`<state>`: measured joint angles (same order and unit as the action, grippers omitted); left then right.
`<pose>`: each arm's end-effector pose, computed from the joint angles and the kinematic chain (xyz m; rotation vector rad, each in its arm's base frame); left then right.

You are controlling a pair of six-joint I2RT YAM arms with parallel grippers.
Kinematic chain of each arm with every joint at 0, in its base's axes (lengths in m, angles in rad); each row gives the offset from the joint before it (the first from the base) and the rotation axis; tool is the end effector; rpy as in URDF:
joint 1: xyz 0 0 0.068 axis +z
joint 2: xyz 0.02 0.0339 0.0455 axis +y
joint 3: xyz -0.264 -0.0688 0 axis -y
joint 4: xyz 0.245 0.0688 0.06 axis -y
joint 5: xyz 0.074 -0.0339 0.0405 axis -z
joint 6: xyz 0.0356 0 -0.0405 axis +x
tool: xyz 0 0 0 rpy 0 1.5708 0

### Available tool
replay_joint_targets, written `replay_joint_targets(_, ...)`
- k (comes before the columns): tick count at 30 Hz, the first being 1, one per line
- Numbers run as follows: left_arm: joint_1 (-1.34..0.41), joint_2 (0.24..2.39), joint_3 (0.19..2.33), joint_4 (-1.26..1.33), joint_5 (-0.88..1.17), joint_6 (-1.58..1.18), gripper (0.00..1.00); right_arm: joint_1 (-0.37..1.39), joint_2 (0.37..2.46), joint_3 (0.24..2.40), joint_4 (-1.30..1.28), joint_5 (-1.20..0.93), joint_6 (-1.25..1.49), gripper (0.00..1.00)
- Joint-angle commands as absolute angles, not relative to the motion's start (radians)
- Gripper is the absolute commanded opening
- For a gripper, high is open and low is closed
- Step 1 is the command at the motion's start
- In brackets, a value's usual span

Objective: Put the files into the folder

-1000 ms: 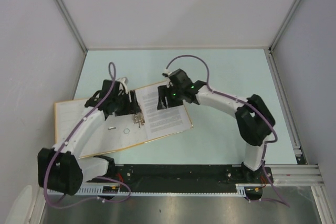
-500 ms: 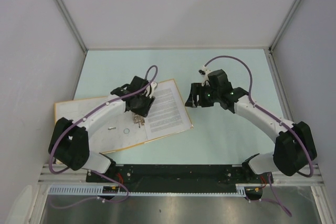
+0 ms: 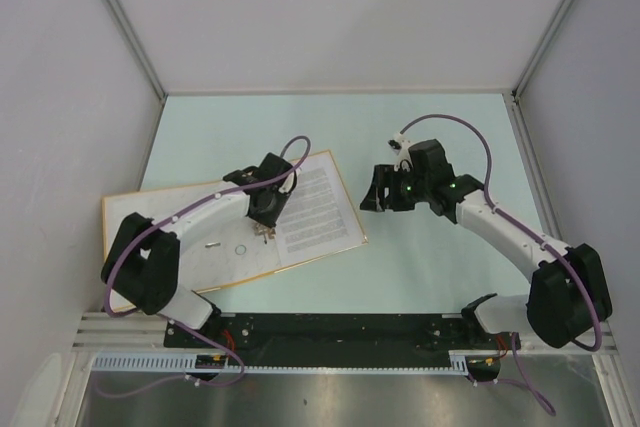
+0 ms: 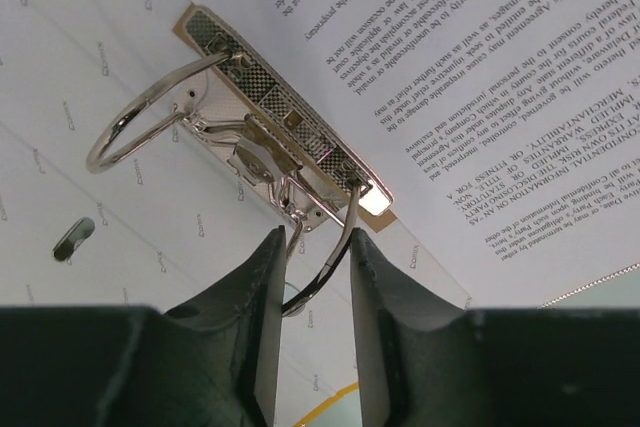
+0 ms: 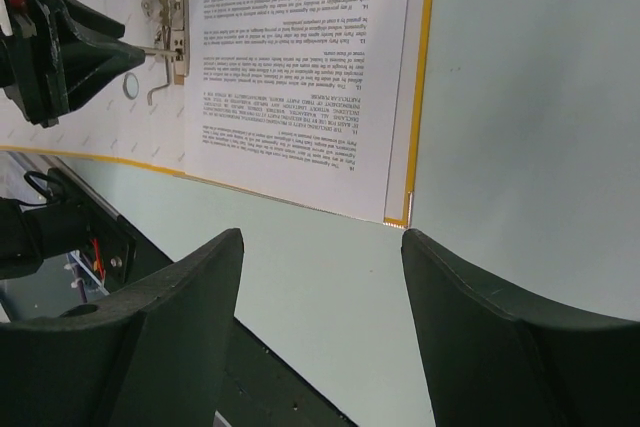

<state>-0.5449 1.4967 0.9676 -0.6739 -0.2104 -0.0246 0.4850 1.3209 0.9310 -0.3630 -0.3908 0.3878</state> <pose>0.2445 -0.1395 0.2034 0.6499 2.6499 0.1339 0.2433 0.1435 0.2586 -0.3243 2.4026 0.8758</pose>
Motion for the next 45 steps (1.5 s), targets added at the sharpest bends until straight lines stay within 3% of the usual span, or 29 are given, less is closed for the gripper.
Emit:
replay_joint_targets(1, -0.549, 1.508, 0.959, -0.716, -0.241, -0.049, 0.25, 0.463, 1.273, 0.916, -0.322, -0.428, 0.377, 0.7)
replay_joint_targets(6, -0.567, 1.511, 0.986, -0.712, -0.216, -0.029, 0.08, 0.46, 1.275, 0.897, -0.301, -0.43, 0.39, 0.7)
replay_joint_targets(7, -0.58, 1.514, 1.005, -0.71, -0.221, -0.022, 0.0, 0.46, 1.276, 0.89, -0.301, -0.43, 0.391, 0.7)
replay_joint_targets(18, -0.839, 1.629, 1.169, -0.557, -0.267, 0.201, 0.0, 0.394, 1.263, 0.835, -0.313, -0.342, 0.436, 0.7)
replay_joint_targets(26, -0.902, 1.683, 1.22, -0.411, -0.285, 0.357, 0.01, 0.267, 1.233, 0.678, -0.217, -0.316, 0.555, 0.65)
replay_joint_targets(27, -0.902, 1.671, 1.213, -0.394, -0.301, 0.368, 0.03, 0.264, 1.236, 0.661, -0.19, -0.342, 0.564, 0.64)
replay_joint_targets(29, -0.902, 1.655, 1.207, -0.37, -0.334, 0.386, 0.19, 0.273, 1.261, 0.629, -0.131, -0.348, 0.571, 0.61)
replay_joint_targets(30, -0.902, 1.629, 1.206, -0.371, -0.337, 0.384, 0.38, 0.273, 1.276, 0.624, -0.112, -0.354, 0.571, 0.6)
replay_joint_targets(32, -0.902, 1.591, 1.209, -0.394, -0.373, 0.317, 0.53, 0.279, 1.302, 0.618, -0.1, -0.354, 0.571, 0.57)
replay_joint_targets(33, -0.902, 1.566, 1.221, -0.414, -0.38, 0.277, 0.69, 0.281, 1.305, 0.612, -0.092, -0.348, 0.571, 0.57)
replay_joint_targets(36, -0.902, 1.421, 1.215, -0.509, -0.31, 0.06, 0.99, 0.285, 1.312, 0.601, -0.057, -0.339, 0.572, 0.57)
replay_joint_targets(40, -0.816, 1.192, 1.171, -0.711, -0.273, -0.358, 1.0, 0.29, 1.33, 0.603, -0.031, -0.36, 0.566, 0.58)
replay_joint_targets(43, -0.61, 0.999, 1.037, -0.808, -0.165, -0.636, 1.0, 0.327, 1.325, 0.601, -0.008, -0.396, 0.558, 0.63)
replay_joint_targets(44, -0.462, 0.897, 0.999, -0.813, -0.116, -0.675, 1.0, 0.345, 1.315, 0.601, -0.008, -0.409, 0.516, 0.65)
replay_joint_targets(45, -0.383, 0.856, 0.941, -0.815, -0.036, -0.686, 0.99, 0.426, 1.28, 0.612, 0.012, -0.385, 0.488, 0.72)
